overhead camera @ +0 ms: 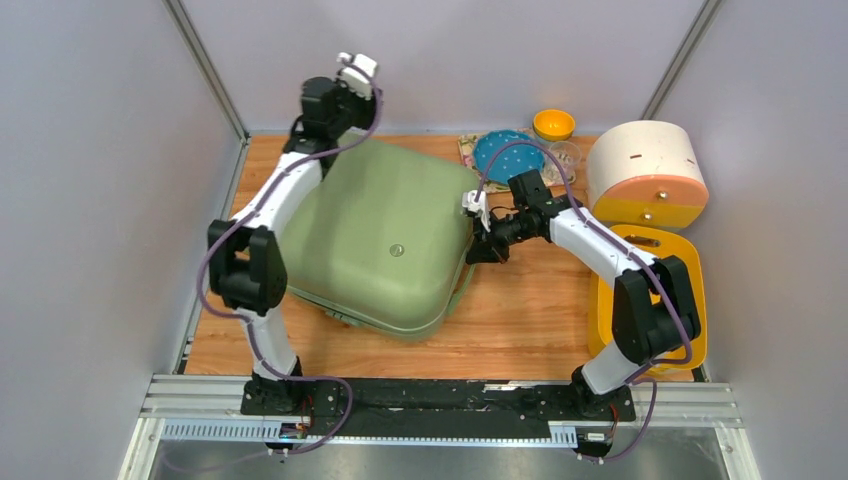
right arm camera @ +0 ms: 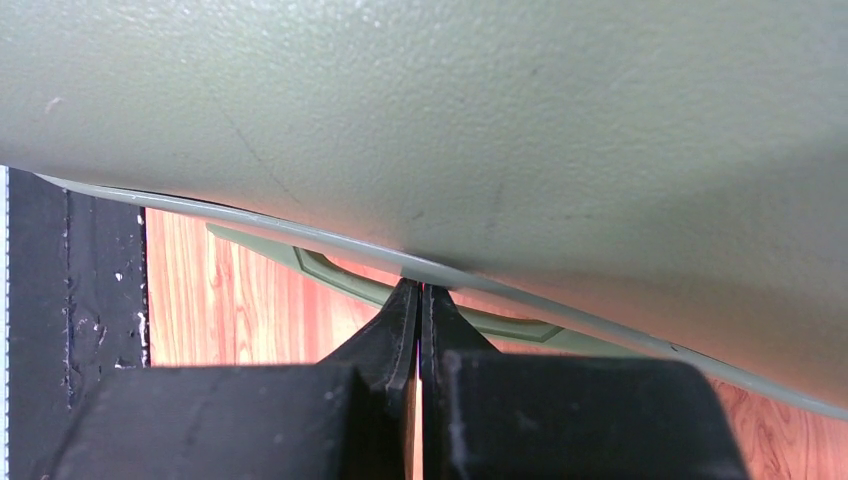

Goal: Open, take out, and arrange the luggage

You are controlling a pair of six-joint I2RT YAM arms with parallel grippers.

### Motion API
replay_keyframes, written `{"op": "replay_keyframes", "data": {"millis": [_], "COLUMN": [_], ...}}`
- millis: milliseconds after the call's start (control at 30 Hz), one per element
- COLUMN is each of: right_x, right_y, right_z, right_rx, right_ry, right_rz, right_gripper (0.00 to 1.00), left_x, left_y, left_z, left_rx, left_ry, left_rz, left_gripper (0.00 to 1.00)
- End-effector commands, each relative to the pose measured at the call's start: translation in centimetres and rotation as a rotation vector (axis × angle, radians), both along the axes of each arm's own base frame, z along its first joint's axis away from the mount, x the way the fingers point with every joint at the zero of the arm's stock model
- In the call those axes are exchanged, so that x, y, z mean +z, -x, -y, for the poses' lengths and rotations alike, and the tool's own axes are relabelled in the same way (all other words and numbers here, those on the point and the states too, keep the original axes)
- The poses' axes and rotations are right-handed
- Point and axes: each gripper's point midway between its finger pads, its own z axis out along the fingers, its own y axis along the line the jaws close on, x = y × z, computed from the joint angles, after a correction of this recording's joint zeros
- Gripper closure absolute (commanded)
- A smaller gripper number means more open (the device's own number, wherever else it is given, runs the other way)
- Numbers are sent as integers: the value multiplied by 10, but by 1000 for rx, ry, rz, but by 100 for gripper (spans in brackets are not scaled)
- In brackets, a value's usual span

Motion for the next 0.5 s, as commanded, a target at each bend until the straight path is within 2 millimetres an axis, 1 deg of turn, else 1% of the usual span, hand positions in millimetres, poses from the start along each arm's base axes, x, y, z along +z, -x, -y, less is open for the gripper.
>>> {"op": "replay_keyframes", "data": {"millis": [0,33,67,100,133,167,200,233,267,300,333,367,400,433,467], "right_x": [21,21,22,21,21,22,22,22,23,22,22,22,22,23,23], "right_y": [-30,-31,-33,-34,-34,-36,-36,-37,-38,-38,-38,-39,-39,-39,-39], "right_z": [-28,-28,-29,-29,-30,-31,-31,-31,-31,-31,-32,-32,-32,-32,-32], "right_rx": [14,9,5,-4,-6,-8,-16,-18,-21,-23,-23,-27,-30,-34,-35], "right_ry": [-89,-89,-93,-90,-93,-97,-97,-97,-101,-99,-100,-101,-100,-102,-103], "right_rz": [190,192,198,194,194,201,197,198,202,201,199,201,203,201,199], "right_gripper": [100,100,100,100,100,100,100,100,100,100,100,100,100,100,100], "left_x": [6,-11,-1,-4,-22,-16,-23,-36,-46,-55,-62,-79,-83,-80,-98], "left_y": [-34,-43,-47,-46,-54,-57,-57,-60,-59,-54,-51,-45,-40,-32,-23], "left_z": [58,69,80,97,104,111,123,130,136,147,153,156,161,168,170], "left_rx": [34,25,12,-9,-1,0,-18,-30,-48,-88,-117,-145,-180,-211,-258], "left_ry": [-48,-61,-65,-71,-97,-104,-143,-166,-189,-228,-251,-285,-322,-329,-343], "left_rz": [142,131,169,178,166,199,208,200,195,198,194,175,189,200,168], "left_gripper": [43,44,46,47,47,47,48,48,48,48,48,48,47,47,47]}}
